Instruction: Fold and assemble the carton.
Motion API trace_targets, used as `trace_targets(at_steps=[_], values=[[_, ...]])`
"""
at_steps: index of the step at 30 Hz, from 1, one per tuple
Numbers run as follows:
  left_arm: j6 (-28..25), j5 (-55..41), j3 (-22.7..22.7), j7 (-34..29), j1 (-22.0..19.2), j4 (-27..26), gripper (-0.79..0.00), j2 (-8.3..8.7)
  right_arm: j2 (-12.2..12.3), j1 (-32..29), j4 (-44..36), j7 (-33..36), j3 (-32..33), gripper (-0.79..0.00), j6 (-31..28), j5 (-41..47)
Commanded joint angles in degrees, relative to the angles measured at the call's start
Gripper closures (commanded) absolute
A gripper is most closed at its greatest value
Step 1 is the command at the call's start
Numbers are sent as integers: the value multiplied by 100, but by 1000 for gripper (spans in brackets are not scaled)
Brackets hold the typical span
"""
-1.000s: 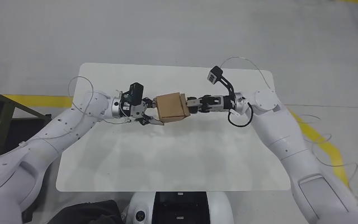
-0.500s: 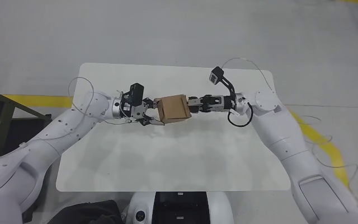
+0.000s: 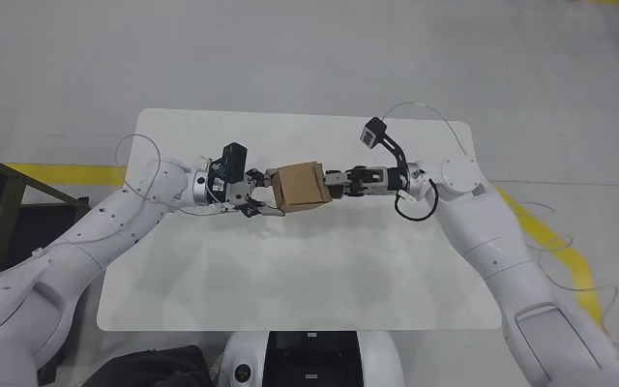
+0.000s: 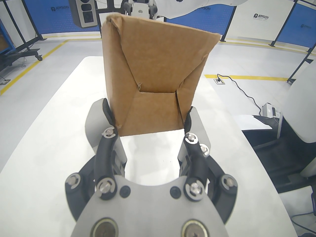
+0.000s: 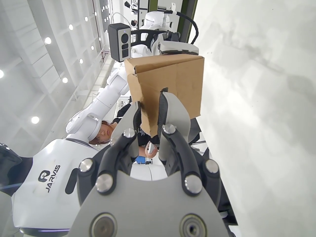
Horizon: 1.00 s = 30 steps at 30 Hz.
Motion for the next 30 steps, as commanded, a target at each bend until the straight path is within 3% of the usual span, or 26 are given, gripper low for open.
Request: trace_targets(at_steps=[1, 19, 24, 27, 30], values=[[0, -13, -6, 0, 6, -11, -102, 4, 2, -9, 15, 22, 25, -145, -25, 21], [0, -129, -104, 0, 84, -165, -12, 63, -61, 12, 216, 238, 38, -111, -191, 245], [0, -148, -143, 0, 115, -220, 0, 83, -71, -6, 201, 305, 52, -277, -239, 297], [0, -155, -165, 0, 133, -237, 0, 94, -86, -6, 193, 360, 41, -332, -253, 350], [0, -162, -184, 0, 147, -247, 0, 101, -102, 9, 208, 374, 24, -323, -272, 358]])
